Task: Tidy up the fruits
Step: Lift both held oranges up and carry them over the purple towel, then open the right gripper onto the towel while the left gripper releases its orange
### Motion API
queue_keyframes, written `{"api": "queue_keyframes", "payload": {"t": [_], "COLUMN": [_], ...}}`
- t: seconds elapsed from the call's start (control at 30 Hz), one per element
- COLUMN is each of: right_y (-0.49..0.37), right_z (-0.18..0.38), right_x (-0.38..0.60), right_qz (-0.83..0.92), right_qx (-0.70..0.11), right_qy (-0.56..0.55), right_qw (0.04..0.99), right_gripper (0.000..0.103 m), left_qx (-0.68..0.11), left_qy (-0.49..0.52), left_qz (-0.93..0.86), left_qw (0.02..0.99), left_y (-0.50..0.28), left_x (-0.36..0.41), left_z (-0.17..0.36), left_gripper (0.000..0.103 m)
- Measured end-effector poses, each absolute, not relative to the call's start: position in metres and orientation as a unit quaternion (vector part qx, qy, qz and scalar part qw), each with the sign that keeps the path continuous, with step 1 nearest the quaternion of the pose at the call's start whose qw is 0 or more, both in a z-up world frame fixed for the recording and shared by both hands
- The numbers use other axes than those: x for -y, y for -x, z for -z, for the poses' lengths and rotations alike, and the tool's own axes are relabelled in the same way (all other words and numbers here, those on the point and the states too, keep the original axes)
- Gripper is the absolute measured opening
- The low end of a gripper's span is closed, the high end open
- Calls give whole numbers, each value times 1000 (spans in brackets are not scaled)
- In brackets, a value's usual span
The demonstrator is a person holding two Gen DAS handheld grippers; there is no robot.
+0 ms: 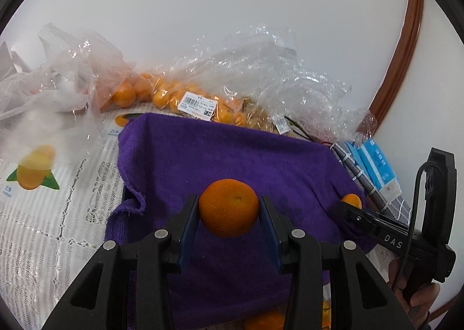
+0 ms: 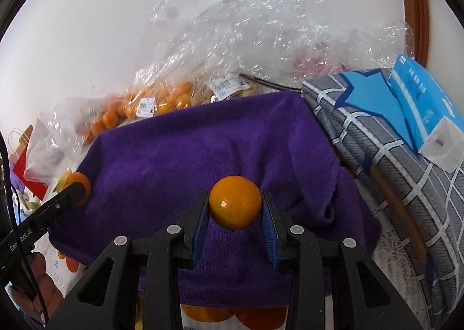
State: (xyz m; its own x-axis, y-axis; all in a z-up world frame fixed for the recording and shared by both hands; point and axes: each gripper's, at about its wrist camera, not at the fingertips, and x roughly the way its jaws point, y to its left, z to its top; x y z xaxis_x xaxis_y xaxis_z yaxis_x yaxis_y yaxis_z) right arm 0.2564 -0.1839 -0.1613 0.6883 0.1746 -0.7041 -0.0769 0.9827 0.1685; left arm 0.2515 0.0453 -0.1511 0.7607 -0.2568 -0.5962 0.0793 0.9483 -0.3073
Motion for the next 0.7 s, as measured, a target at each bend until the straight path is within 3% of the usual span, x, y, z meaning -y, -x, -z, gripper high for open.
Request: {"api": "queue_keyframes", "payload": {"t": [0.47,0.7], "right_y": [-258,-253], "right_z": [174,166], "right_x": [175,176], "right_qz": [-61,-58], "right_qx": [-399,-383], "right_qy": [-32,-26], "right_qw": [914,921], "right_gripper": [36,48], "left_qx": [-351,-351], "left_qy": [117,118], "left_qz": [86,86], "left_qw": [925,925], "left_y": [-257,-256], "left_x": [-40,-40], "left_z": [156,156], "left_gripper": [39,39]}}
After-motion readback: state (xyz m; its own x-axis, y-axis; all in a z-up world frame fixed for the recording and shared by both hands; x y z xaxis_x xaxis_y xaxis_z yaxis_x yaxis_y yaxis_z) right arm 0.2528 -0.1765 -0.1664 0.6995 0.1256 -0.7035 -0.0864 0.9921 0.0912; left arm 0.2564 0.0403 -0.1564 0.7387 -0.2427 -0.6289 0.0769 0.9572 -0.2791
